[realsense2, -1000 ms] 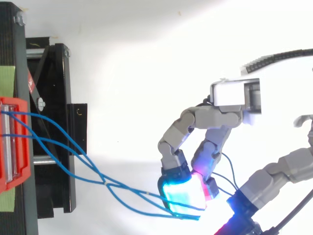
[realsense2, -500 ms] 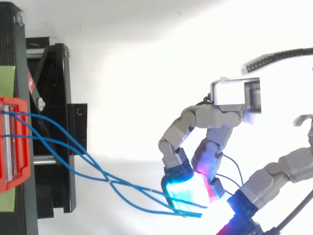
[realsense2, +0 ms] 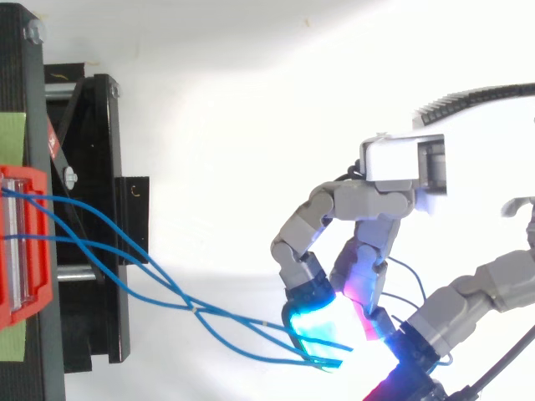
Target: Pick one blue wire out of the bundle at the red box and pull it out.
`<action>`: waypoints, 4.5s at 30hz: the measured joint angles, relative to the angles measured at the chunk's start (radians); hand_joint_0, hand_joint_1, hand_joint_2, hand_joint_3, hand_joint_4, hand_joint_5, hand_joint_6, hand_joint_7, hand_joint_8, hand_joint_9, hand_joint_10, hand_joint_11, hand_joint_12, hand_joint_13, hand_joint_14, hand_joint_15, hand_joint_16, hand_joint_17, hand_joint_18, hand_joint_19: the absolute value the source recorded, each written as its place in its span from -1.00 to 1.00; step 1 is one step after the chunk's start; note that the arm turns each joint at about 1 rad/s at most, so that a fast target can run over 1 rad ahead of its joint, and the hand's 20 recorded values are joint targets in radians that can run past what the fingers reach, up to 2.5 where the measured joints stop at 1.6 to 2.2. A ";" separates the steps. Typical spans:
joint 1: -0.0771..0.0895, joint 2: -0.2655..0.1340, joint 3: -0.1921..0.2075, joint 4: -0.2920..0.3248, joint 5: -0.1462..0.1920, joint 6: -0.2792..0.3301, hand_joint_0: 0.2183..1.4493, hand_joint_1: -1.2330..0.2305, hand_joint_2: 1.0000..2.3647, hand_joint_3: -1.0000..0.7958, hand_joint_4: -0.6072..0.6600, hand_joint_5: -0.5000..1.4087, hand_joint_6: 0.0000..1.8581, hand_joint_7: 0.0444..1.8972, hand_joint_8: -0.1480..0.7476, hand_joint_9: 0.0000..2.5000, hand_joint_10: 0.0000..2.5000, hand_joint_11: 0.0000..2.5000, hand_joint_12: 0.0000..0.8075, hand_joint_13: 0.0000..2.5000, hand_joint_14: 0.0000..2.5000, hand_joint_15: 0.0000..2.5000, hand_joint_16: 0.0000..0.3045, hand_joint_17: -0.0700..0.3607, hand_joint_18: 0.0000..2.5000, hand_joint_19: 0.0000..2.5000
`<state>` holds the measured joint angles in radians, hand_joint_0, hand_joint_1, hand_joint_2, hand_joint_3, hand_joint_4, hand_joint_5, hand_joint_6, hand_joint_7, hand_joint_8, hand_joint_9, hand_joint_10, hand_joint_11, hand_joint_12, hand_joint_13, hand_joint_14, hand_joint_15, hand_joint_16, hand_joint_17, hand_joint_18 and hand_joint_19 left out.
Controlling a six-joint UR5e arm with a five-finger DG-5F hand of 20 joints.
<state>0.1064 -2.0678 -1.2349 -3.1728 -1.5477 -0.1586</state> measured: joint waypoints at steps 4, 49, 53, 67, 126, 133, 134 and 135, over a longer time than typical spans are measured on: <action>0.001 0.000 0.000 0.000 0.000 0.000 -0.50 -0.19 -1.00 -0.39 0.18 -0.53 -0.02 0.32 0.21 -0.01 -0.99 -0.34 0.12 -0.20 -0.99 -0.58 -0.64 -0.10 -0.18 -0.58; 0.001 0.000 0.000 -0.006 -0.002 0.002 -0.54 -0.39 -1.00 -0.44 0.34 -0.63 0.03 -0.01 0.25 -0.19 -0.99 -0.32 0.18 -0.26 -0.99 -0.60 -0.60 -0.04 -0.20 -0.63; 0.001 0.000 0.000 -0.006 -0.002 0.002 -0.48 -0.40 -0.99 -0.37 0.33 -0.62 0.03 0.05 0.23 -0.16 -0.99 -0.32 0.16 -0.26 -0.99 -0.60 -0.62 -0.07 -0.20 -0.62; -0.002 0.000 0.000 -0.006 -0.002 -0.002 -0.23 -0.55 -0.98 -0.12 0.23 -0.64 0.07 0.05 0.20 -0.19 -0.99 -0.29 0.12 -0.25 -0.99 -0.60 -0.64 -0.10 -0.18 -0.65; -0.008 0.000 0.000 -0.037 -0.038 -0.036 -0.46 -0.28 -1.00 -0.40 0.17 -0.54 -0.02 0.26 0.22 0.01 -0.99 -0.33 0.10 -0.17 -0.99 -0.58 -0.65 -0.11 -0.15 -0.58; -0.009 0.000 0.000 -0.038 -0.038 -0.036 -0.46 -0.23 -0.99 -0.32 0.09 -0.53 -0.03 0.24 0.19 0.03 -0.99 -0.36 0.09 -0.16 -0.99 -0.57 -0.65 -0.12 -0.15 -0.57; -0.009 0.000 0.000 -0.038 -0.038 -0.036 -0.46 -0.23 -0.99 -0.31 0.08 -0.53 -0.03 0.24 0.19 0.04 -0.99 -0.37 0.10 -0.16 -0.99 -0.57 -0.65 -0.12 -0.15 -0.57; -0.009 0.000 0.000 -0.038 -0.038 -0.036 -0.46 -0.22 -0.99 -0.31 0.08 -0.53 -0.04 0.24 0.19 0.04 -0.99 -0.38 0.09 -0.16 -0.99 -0.57 -0.65 -0.12 -0.15 -0.56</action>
<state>0.0969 -2.0678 -1.2349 -3.2112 -1.5858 -0.1948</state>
